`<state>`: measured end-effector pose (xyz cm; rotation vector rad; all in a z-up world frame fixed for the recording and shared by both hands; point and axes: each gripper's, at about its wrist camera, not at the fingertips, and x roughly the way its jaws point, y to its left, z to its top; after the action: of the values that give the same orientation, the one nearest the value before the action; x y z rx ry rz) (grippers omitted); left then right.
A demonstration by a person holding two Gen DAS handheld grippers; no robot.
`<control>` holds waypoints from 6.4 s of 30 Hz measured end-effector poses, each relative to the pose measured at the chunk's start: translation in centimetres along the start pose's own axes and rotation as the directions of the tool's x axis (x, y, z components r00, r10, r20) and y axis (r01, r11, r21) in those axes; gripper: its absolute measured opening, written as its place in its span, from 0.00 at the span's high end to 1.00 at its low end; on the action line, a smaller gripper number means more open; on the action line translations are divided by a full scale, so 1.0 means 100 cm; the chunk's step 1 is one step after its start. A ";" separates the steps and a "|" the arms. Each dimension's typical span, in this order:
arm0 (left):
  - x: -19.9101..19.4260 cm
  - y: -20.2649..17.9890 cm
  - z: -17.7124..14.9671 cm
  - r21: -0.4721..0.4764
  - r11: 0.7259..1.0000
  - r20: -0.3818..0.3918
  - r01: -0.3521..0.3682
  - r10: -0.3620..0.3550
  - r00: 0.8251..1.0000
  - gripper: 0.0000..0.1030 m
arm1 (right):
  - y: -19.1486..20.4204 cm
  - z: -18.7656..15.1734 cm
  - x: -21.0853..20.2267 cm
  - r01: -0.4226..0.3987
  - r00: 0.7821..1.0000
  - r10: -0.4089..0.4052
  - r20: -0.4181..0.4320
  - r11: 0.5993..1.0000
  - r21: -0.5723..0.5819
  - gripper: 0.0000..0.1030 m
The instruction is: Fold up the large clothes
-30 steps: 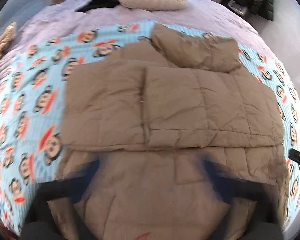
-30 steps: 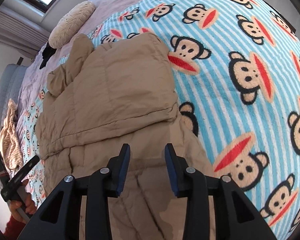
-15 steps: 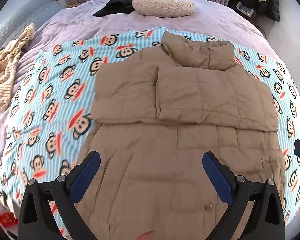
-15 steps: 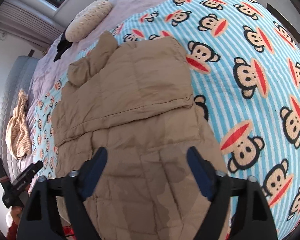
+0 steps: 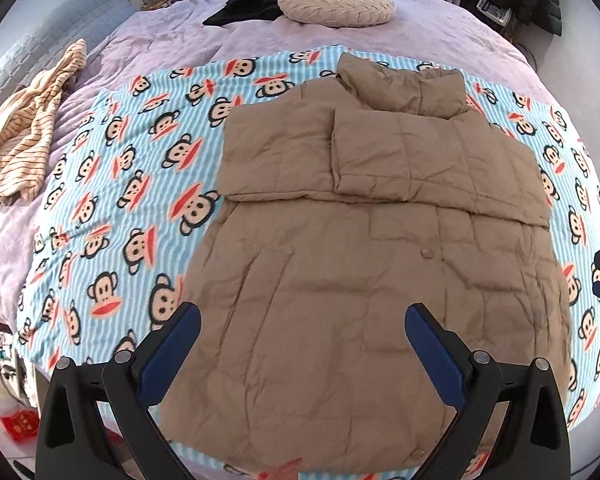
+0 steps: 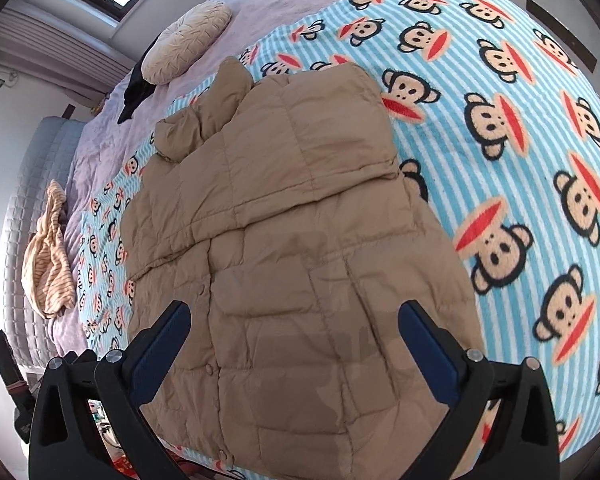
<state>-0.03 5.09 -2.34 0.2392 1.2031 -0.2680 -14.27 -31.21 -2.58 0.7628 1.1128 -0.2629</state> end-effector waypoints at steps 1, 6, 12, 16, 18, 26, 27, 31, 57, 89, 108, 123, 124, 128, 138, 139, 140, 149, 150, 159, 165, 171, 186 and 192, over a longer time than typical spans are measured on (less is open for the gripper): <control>-0.001 0.002 -0.003 0.006 1.000 0.002 0.000 0.000 1.000 0.01 | 0.001 -0.003 -0.001 0.002 1.000 -0.002 0.007 1.000 0.001 0.00; -0.001 0.010 -0.020 0.046 0.999 -0.010 0.004 -0.004 1.000 0.01 | 0.001 -0.032 -0.004 -0.005 1.000 0.003 0.024 0.998 0.070 0.00; 0.001 0.028 -0.051 0.061 0.998 -0.032 0.012 -0.010 0.999 0.01 | -0.010 -0.078 0.003 -0.010 0.997 0.024 -0.077 0.983 0.182 0.00; -0.001 0.042 -0.070 0.055 0.997 -0.049 0.047 -0.044 0.998 0.01 | -0.017 -0.106 0.004 -0.005 0.994 0.032 -0.103 0.970 0.244 0.00; -0.002 0.047 -0.078 0.060 0.997 -0.050 0.054 -0.051 0.997 0.01 | -0.018 -0.119 0.002 0.008 0.994 0.021 -0.103 0.964 0.266 0.00; 0.001 0.064 -0.099 0.093 0.993 -0.082 0.077 -0.069 0.994 0.01 | -0.016 -0.153 -0.005 0.025 0.995 0.008 -0.102 0.946 0.322 0.00; 0.000 0.066 -0.100 0.091 0.992 -0.085 0.082 -0.075 0.994 0.01 | -0.016 -0.155 -0.005 0.029 0.994 0.006 -0.107 0.945 0.327 0.00; 0.000 0.072 -0.106 0.074 0.994 -0.088 0.081 -0.074 0.993 0.01 | -0.018 -0.153 -0.002 0.028 0.992 0.016 -0.122 0.936 0.352 0.00; 0.089 0.135 -0.185 -0.485 0.765 -0.230 0.424 -0.579 0.782 0.01 | -0.094 -0.182 0.020 -0.098 0.965 0.218 -0.145 0.814 0.572 0.05; 0.022 0.126 -0.045 -0.247 0.770 0.009 0.589 -0.606 0.795 0.89 | -0.045 -0.100 0.010 -0.337 0.935 0.346 0.074 0.808 0.483 0.93; 0.105 0.071 0.202 -0.231 0.905 0.144 0.358 -0.332 0.932 0.89 | 0.041 0.194 0.096 -0.286 0.957 0.290 -0.011 0.947 0.146 0.93; 0.197 0.043 0.233 -0.043 0.955 0.071 0.295 -0.292 0.954 0.84 | 0.002 0.209 0.184 -0.302 0.952 0.302 0.039 0.916 0.264 0.84; 0.193 0.045 0.231 -0.032 0.954 0.084 0.297 -0.293 0.952 0.75 | 0.004 0.208 0.180 -0.297 0.954 0.297 0.040 0.920 0.256 0.73; 0.164 0.048 0.215 0.026 0.958 0.119 0.287 -0.288 0.950 0.43 | 0.019 0.206 0.148 -0.280 0.960 0.272 0.069 0.946 0.164 0.26; 0.157 0.019 0.204 0.139 0.947 0.123 0.291 -0.308 0.943 0.41 | 0.074 0.176 0.166 -0.090 0.996 0.086 -0.029 0.977 -0.194 0.84; 0.174 0.014 0.206 0.120 0.951 0.110 0.285 -0.298 0.948 0.43 | 0.074 0.176 0.176 -0.075 0.997 0.071 -0.029 0.975 -0.208 0.87; 0.182 0.012 0.207 0.106 0.954 0.109 0.279 -0.290 0.951 0.43 | 0.074 0.176 0.188 -0.059 0.998 0.057 -0.016 0.972 -0.226 0.88; 0.234 0.007 0.233 0.072 0.979 0.172 0.193 -0.202 0.964 0.43 | 0.044 0.217 0.210 -0.130 0.990 0.135 0.041 0.986 -0.101 1.00; 0.236 0.006 0.237 0.082 0.980 0.172 0.184 -0.196 0.965 0.43 | 0.039 0.222 0.209 -0.134 0.989 0.138 0.047 0.988 -0.081 1.00; 0.234 0.078 0.245 -0.050 0.998 0.185 0.027 -0.017 0.983 0.43 | -0.024 0.220 0.149 0.110 0.982 -0.111 0.150 0.994 0.019 1.00; 0.282 0.095 0.247 -0.138 0.989 0.110 0.047 -0.031 0.993 0.43 | -0.061 0.234 0.184 0.030 0.993 -0.046 0.111 0.989 0.145 1.00; 0.290 0.090 0.262 -0.165 0.986 0.092 -0.004 0.019 0.996 0.43 | -0.052 0.246 0.184 0.075 0.992 -0.089 0.089 0.986 0.148 1.00; 0.195 0.104 0.179 -0.128 0.992 0.057 -0.009 0.016 0.998 0.43 | -0.029 0.153 0.106 0.047 0.989 -0.062 0.136 0.993 0.111 0.96; 0.192 0.090 0.146 -0.111 0.994 -0.003 -0.011 0.011 1.000 0.43 | -0.024 0.117 0.097 0.057 0.992 -0.071 0.102 0.990 0.131 0.96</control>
<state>22.28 7.35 -15.00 0.1490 1.2151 -0.1906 -3.02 -39.11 -9.50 0.8175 1.0273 -0.4278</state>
